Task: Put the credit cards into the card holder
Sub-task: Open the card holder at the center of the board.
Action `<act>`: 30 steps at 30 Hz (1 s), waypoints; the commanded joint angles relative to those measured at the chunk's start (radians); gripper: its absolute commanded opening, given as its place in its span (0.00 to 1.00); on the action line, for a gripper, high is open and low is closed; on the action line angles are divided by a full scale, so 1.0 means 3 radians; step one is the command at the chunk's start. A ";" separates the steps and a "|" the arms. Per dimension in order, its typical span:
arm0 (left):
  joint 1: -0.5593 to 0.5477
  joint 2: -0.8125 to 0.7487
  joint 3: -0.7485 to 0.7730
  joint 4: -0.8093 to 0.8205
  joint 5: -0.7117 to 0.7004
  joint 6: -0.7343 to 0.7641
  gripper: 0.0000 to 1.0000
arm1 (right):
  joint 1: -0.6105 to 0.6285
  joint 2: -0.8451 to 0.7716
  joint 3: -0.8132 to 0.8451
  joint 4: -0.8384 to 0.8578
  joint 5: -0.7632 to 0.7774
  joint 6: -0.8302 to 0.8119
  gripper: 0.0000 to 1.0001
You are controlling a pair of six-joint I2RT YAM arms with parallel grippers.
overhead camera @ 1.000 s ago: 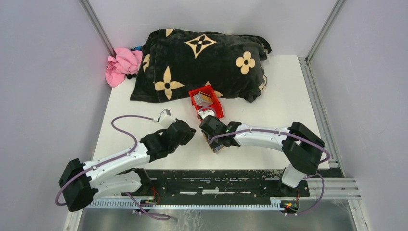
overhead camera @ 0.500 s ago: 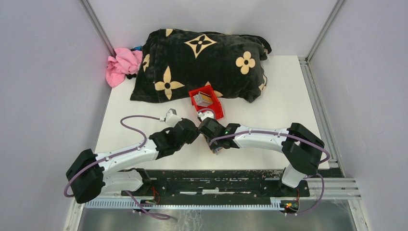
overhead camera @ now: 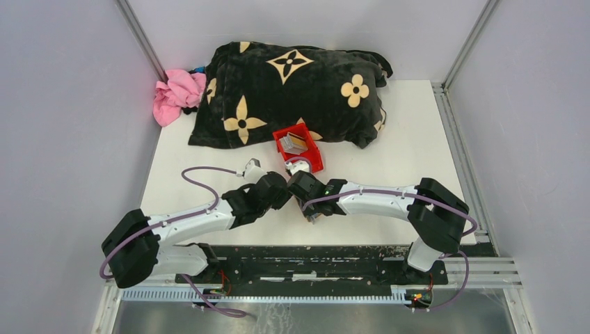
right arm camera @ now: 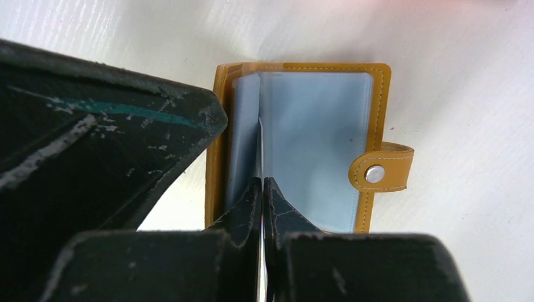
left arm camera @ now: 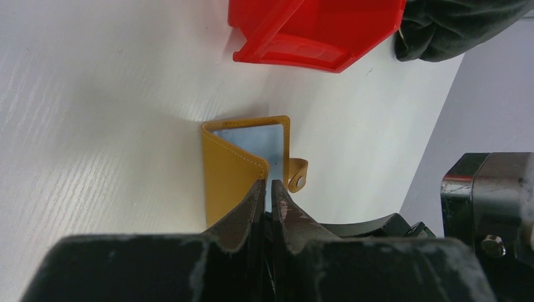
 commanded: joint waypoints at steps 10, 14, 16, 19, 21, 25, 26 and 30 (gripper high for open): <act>0.0007 0.0021 0.0177 0.0339 0.0064 -0.0148 0.13 | 0.0084 0.0072 0.0042 0.0028 0.0017 -0.0029 0.01; 0.0006 -0.0035 0.0164 0.0343 0.0073 -0.0183 0.13 | 0.0090 0.0086 0.0033 0.0033 0.0017 -0.0024 0.01; 0.0008 -0.0070 0.0153 0.0345 0.0074 -0.0218 0.13 | 0.0093 0.0092 0.0036 0.0038 0.0022 -0.0019 0.01; 0.0010 -0.0150 0.0104 0.0380 0.0066 -0.0287 0.12 | 0.0096 0.0086 0.0032 0.0041 0.0031 -0.0014 0.01; 0.0003 -0.0220 0.0038 0.0428 0.0057 -0.0352 0.12 | 0.0094 0.0082 0.0026 0.0042 0.0040 -0.0009 0.01; 0.0004 -0.0364 -0.0110 0.0592 0.0011 -0.0483 0.12 | 0.0096 0.0080 0.0025 0.0043 0.0043 -0.0004 0.01; 0.0002 -0.0381 -0.0125 0.0625 0.0008 -0.0492 0.12 | 0.0100 0.0080 0.0024 0.0044 0.0040 0.0000 0.01; 0.0002 -0.0349 -0.0089 0.0655 0.0028 -0.0479 0.12 | 0.0101 0.0088 0.0024 0.0049 0.0032 0.0009 0.01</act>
